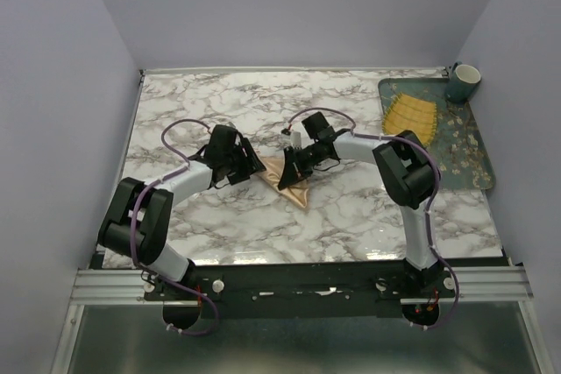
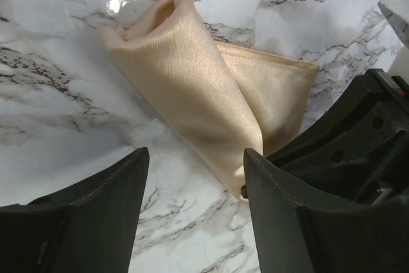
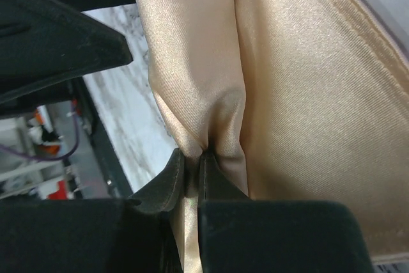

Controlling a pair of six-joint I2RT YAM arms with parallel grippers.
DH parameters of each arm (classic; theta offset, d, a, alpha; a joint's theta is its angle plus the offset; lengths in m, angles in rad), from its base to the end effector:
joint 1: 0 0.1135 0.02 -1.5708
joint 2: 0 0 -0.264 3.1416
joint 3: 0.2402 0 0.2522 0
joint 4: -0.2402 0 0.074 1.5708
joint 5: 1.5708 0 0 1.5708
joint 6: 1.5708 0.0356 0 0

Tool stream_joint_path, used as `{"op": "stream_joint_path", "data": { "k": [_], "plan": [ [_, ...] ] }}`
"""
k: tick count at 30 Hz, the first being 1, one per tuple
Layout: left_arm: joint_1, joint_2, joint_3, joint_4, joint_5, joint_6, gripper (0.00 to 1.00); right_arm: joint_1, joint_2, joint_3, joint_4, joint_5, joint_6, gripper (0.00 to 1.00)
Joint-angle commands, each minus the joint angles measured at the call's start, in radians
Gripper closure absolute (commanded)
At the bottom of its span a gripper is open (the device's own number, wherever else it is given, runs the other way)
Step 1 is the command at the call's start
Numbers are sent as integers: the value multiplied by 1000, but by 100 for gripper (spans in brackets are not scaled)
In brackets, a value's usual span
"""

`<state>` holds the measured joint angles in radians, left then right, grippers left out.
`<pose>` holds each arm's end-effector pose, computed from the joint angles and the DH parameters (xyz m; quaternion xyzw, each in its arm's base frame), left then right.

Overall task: Fold the napkin, place the utensils inside, and roll it up
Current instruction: Roll the napkin with the utensil

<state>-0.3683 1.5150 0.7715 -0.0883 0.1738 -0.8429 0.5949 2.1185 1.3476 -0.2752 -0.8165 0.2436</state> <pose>0.2774 -0.1136 0.1748 -0.1879 0.9103 -0.2714 0.2497 0.3368 0.2593 0.1261 -0.2563 0.8548 0.4471 0.0613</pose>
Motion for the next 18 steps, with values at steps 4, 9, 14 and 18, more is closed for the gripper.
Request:
{"op": "stream_joint_path", "data": {
  "k": [4,9,14,18],
  "plan": [
    [-12,117,58,42,35,-15,30,-46,164,64,-125,-277,-10,91],
    [-11,172,72,51,3,-10,35,-60,179,74,-134,-285,-12,90],
    [-11,198,72,56,-23,1,44,-66,172,140,-248,-227,-92,83],
    [-11,209,55,70,-11,-2,59,-64,120,200,-385,-52,-142,67]
  ]
}}
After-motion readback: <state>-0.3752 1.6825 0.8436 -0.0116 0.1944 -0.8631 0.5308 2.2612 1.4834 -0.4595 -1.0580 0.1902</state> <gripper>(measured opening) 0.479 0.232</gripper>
